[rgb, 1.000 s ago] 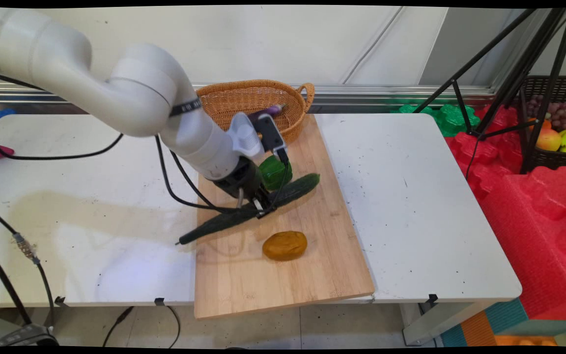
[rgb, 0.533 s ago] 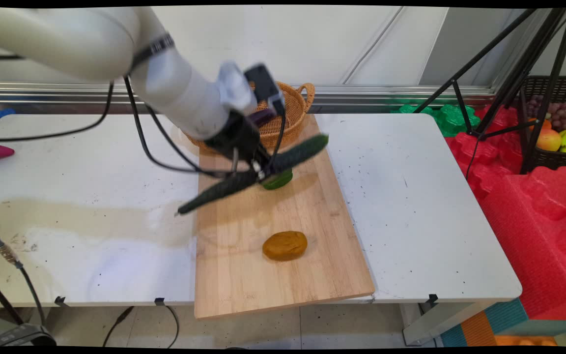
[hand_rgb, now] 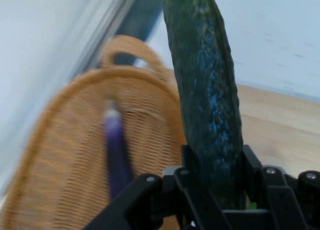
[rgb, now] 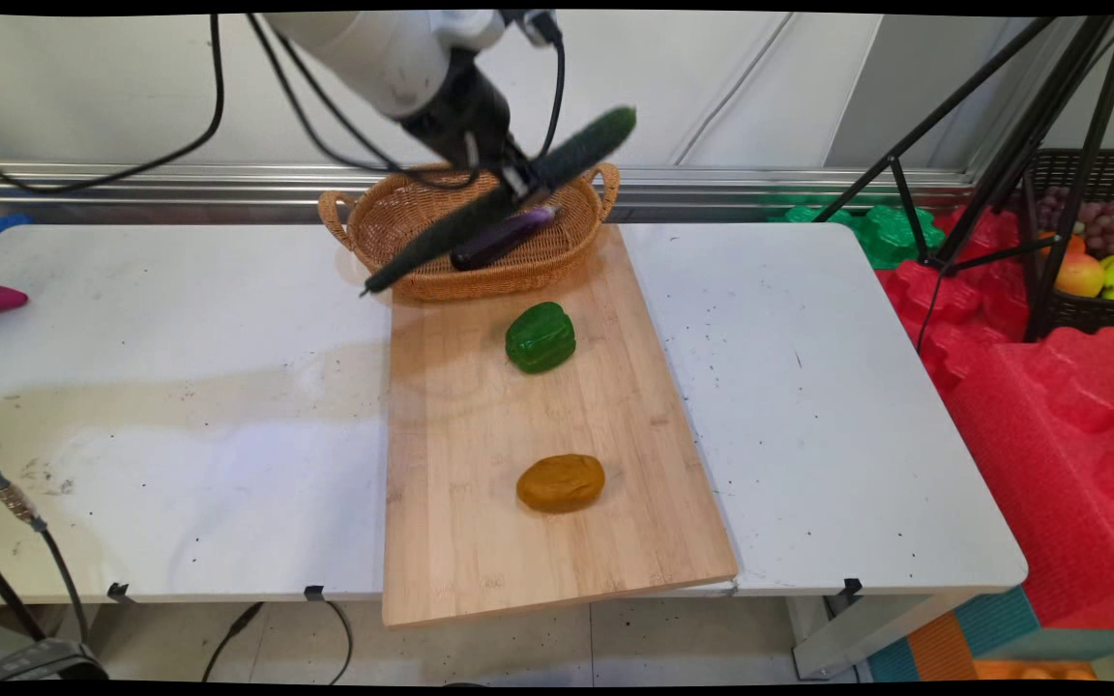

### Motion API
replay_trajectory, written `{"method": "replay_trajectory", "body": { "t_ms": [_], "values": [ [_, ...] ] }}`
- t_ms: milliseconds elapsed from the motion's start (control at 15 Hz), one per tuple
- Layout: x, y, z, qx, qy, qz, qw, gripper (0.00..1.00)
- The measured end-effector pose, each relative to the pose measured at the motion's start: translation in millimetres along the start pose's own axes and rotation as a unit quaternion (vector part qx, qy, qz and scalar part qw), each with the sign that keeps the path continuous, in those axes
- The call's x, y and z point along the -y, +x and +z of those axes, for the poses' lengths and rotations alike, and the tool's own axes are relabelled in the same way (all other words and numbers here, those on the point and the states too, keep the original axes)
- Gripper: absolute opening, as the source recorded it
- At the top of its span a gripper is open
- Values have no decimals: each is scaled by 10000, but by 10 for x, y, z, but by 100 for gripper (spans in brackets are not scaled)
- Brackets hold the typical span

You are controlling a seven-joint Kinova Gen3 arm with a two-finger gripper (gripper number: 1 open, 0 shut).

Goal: Place the picked object in the vegetable basket

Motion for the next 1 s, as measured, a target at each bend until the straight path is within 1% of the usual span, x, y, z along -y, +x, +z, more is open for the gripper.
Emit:
{"method": "replay_trajectory", "body": {
  "t_ms": [200,400,733,1000],
  "values": [
    [310,101,147,-2,345,-105,9994,0],
    [628,159,382,71,694,-230,9973,0],
    [984,152,744,258,1035,-400,9935,0],
    [1200,97,1033,430,1198,-519,9905,0]
  ]
}}
